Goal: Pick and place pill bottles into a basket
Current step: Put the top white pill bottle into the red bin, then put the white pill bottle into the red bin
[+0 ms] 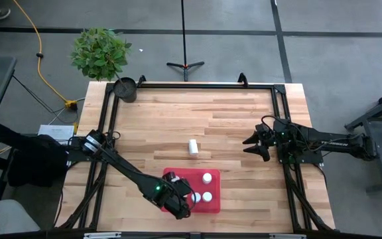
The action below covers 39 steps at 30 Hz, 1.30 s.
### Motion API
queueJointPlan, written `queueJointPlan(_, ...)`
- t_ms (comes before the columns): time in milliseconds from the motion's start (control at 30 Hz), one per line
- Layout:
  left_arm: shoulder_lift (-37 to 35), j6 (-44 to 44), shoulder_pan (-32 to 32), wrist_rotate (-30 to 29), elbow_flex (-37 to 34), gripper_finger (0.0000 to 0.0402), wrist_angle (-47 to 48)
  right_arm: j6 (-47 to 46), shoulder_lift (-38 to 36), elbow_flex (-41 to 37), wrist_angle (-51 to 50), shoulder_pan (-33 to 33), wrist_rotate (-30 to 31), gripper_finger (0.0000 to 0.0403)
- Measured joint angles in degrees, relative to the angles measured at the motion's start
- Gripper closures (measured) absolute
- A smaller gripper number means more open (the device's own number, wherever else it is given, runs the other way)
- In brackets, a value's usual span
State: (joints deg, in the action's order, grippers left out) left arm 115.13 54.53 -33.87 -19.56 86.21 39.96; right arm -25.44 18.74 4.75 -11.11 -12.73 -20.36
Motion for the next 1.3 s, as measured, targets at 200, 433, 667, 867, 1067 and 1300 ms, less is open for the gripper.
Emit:
queueJointPlan(200, -0.13, 1.31, 0.07, 0.40, -0.07, 0.0187, -0.04, 0.42, 0.00, 0.00, 0.01, 0.00, -0.02, 0.0176)
queueJointPlan(433, -0.07, 2.79, 0.09, 1.46, -0.24, 0.0098, 0.06, 0.44, 0.00, 0.00, 0.02, 0.02, -0.02, 0.0176)
queueJointPlan(667, -1.15, 2.79, 0.11, 1.39, -0.24, 0.0106, 0.08, 0.44, 0.00, 0.00, 0.02, 0.00, -0.02, 0.0176)
queueJointPlan(867, -4.58, 2.75, 0.11, 1.21, -0.24, 0.0136, 0.02, 1.05, 0.00, 0.00, 0.00, 0.02, -0.02, 0.0176)
queueJointPlan(1067, -9.93, 2.81, 0.68, 2.12, -0.23, 0.0152, -2.34, 1.12, 0.00, 0.00, 0.01, 0.00, 0.02, 0.0176)
queueJointPlan(1300, -15.90, 11.04, 5.98, -3.64, -0.20, 0.0162, -9.86, 1.26, 0.00, 0.00, 0.01, 0.00, 0.04, 0.0176)
